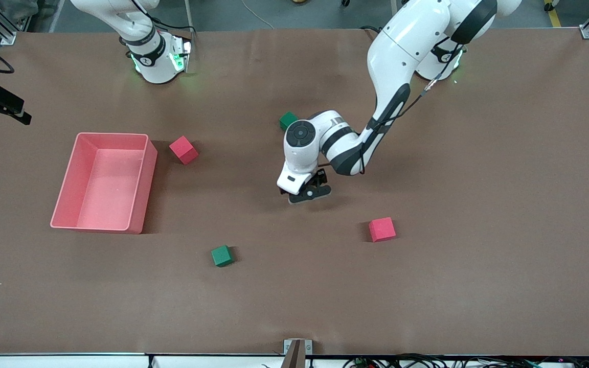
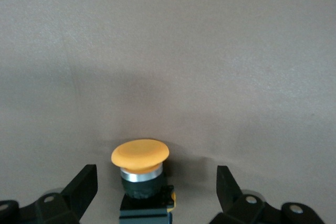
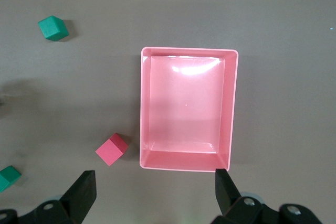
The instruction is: Place and upright button with both arms
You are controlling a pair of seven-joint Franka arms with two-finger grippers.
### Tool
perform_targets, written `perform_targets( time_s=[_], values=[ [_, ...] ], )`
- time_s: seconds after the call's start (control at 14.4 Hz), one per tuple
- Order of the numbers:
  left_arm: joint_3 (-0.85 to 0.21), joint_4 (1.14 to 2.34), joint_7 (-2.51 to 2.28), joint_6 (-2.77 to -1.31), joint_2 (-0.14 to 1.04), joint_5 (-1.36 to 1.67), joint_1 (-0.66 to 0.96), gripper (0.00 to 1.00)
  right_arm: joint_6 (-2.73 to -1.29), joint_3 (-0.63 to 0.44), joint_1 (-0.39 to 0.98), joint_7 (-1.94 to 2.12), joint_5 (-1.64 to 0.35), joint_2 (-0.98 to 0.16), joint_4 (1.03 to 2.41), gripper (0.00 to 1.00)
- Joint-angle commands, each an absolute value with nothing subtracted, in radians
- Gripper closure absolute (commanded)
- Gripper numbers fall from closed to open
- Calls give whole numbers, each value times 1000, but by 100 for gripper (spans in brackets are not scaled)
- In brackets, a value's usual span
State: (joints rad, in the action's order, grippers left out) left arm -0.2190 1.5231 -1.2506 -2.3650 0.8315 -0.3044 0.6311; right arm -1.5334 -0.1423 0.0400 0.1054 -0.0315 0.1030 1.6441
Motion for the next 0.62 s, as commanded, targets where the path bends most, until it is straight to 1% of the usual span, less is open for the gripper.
perform_targets(
  time_s=[0.0, 0.07, 0.28, 0.35, 0.42, 0.55],
  values=[
    [-210, 1505, -1272, -2365, 833, -330, 635, 5, -1557, -98, 11, 114, -18, 143, 1695, 0],
    [-210, 1505, -1281, -2367, 834, -330, 635, 9, -1559, -98, 6, 114, -18, 140, 1694, 0],
    [-210, 1505, -1282, -2373, 839, -330, 631, 12, -1559, -98, 12, 107, -18, 135, 1689, 0],
    [-210, 1506, -1284, -2399, 839, -328, 629, 16, -1560, -98, 15, 107, -20, 133, 1687, 0],
    [-210, 1508, -1287, -2405, 838, -328, 626, 25, -1562, -98, 18, 107, -20, 132, 1686, 0],
    [-210, 1508, -1290, -2407, 838, -322, 623, 35, -1565, -98, 21, 107, -21, 127, 1683, 0]
  ],
)
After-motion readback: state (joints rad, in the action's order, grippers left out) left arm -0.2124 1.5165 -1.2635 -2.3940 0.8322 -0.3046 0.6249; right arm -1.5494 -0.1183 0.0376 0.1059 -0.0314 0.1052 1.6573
